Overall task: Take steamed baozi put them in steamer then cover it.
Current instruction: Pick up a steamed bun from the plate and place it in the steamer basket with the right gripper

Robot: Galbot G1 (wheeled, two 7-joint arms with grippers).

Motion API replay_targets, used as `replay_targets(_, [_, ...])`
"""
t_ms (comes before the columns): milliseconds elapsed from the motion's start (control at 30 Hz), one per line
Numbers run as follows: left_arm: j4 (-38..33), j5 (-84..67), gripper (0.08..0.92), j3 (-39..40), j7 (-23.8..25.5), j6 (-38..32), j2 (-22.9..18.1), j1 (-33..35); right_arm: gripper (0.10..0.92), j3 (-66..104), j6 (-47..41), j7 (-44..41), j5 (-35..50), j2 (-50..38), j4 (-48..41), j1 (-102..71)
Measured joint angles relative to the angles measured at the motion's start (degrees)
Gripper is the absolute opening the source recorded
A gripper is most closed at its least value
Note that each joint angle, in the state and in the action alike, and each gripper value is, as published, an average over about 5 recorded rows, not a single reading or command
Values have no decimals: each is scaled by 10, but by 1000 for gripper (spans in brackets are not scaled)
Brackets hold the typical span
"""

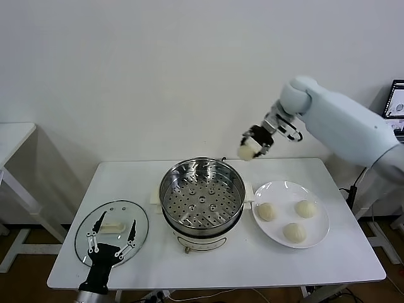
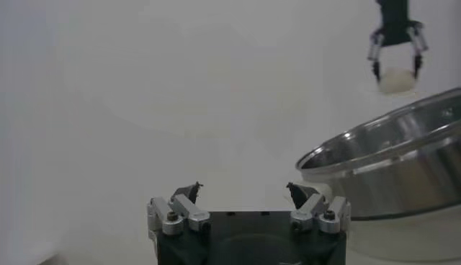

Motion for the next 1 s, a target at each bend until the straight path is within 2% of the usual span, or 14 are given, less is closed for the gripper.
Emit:
replay_targets(400, [-1, 0, 823, -2, -1, -5, 0, 1, 633, -24, 70, 13, -75, 74, 21, -20])
replay_targets(1000, [-2, 0, 823, -12, -2, -10, -1, 0, 685, -10, 106, 47, -186, 156, -38, -93])
